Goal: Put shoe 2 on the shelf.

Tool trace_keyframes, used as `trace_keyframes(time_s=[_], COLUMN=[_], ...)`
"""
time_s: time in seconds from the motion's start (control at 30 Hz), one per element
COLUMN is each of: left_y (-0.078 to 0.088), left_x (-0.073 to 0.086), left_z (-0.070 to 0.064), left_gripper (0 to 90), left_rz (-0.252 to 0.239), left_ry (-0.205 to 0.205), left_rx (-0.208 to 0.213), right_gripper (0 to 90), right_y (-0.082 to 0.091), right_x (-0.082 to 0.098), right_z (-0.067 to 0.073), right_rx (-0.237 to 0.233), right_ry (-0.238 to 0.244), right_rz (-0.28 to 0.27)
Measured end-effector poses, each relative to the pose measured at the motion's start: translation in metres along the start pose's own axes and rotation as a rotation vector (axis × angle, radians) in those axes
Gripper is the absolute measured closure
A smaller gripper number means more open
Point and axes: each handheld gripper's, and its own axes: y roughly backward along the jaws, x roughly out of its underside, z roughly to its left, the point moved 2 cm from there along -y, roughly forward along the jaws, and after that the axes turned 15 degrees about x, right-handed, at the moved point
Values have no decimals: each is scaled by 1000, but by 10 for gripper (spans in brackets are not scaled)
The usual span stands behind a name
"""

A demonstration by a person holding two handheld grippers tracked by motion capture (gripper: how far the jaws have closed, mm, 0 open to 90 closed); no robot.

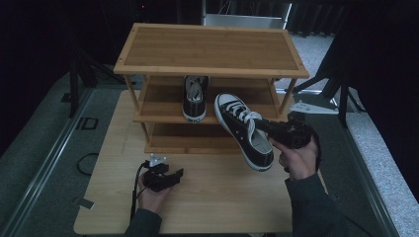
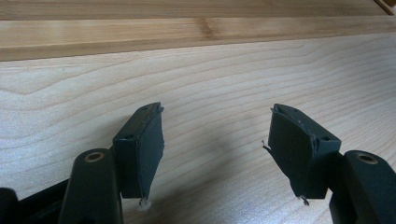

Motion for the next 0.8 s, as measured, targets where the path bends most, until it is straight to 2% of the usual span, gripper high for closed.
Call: trace_keyframes(time_s=[0.7,0.8], left_y=[0,-1], left_x=[0,0], left_z=[0,0], left_gripper=[358,358], left_rz=[-1,1], left_ry=[4,1], left_rx=[-1,-4], right_gripper=[881,881], right_y=[-44,-50], right_x=[-22,-24], right_z=[-9,-6], right_rx=[87,116], right_ry=[-70,-56], right_rz=[-23,-37])
